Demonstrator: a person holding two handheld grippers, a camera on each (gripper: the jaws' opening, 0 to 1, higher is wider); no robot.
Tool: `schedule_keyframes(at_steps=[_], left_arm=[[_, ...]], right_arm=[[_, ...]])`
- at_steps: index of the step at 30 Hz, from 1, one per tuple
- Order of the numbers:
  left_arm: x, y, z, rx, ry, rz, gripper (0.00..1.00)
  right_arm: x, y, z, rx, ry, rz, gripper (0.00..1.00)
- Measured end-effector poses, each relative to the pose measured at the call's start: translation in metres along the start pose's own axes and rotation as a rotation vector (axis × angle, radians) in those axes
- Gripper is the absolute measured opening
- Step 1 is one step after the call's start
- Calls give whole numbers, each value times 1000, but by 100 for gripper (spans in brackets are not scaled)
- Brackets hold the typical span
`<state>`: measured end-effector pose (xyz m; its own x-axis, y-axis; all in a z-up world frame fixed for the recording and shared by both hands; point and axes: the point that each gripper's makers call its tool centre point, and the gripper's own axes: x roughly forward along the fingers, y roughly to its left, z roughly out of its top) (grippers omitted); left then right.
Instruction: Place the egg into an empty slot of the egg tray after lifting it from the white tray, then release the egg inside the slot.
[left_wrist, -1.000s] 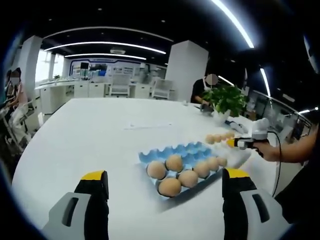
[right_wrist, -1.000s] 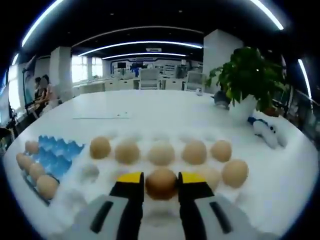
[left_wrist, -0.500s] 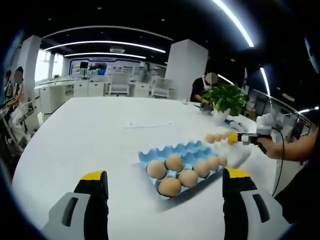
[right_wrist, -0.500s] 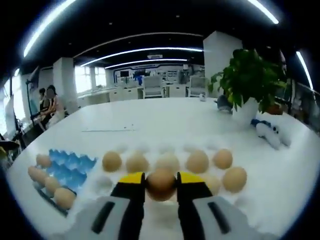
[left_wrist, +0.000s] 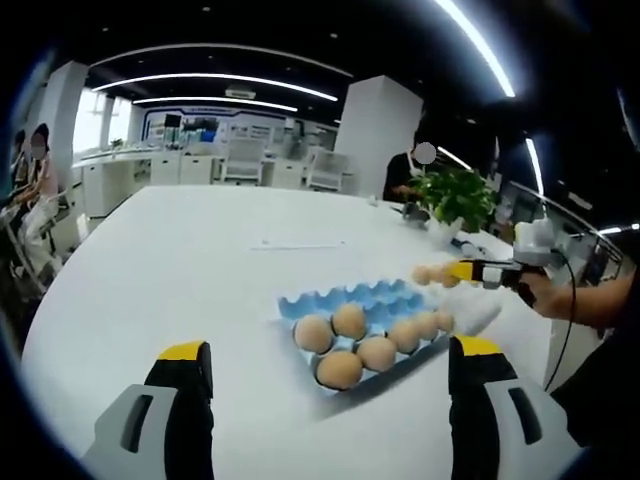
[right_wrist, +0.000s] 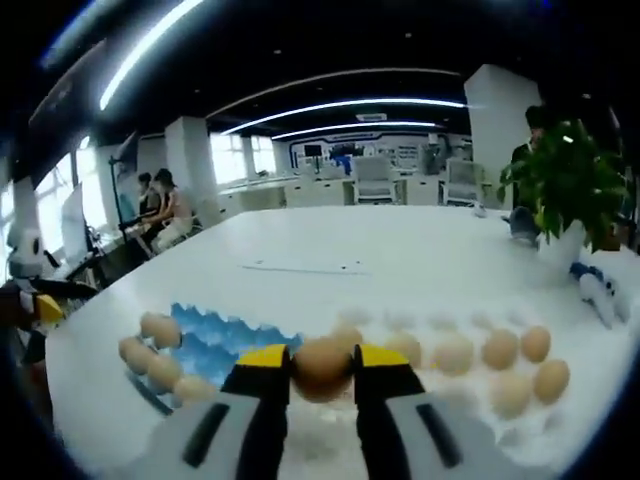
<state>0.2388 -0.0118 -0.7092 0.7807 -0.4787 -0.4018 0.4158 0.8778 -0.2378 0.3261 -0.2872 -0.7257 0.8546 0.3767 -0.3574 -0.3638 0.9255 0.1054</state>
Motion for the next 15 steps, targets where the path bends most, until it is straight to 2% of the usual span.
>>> schedule_keyframes(at_steps=[2,6,12,15], left_arm=[[0,-1,0,-1,1,-5,99],[1,-4,-1,0,4,-12,99],[2,-5,-1,2,7,-13,99],[1,-6,-1,1,7,-13,99]], right_arm=[[4,12,3,-10,-10,30,24],[13,44,0,-42,12,119,24],[30,86,-8,-87,33,213,24],[36,100,-9,-104,32,243,24]])
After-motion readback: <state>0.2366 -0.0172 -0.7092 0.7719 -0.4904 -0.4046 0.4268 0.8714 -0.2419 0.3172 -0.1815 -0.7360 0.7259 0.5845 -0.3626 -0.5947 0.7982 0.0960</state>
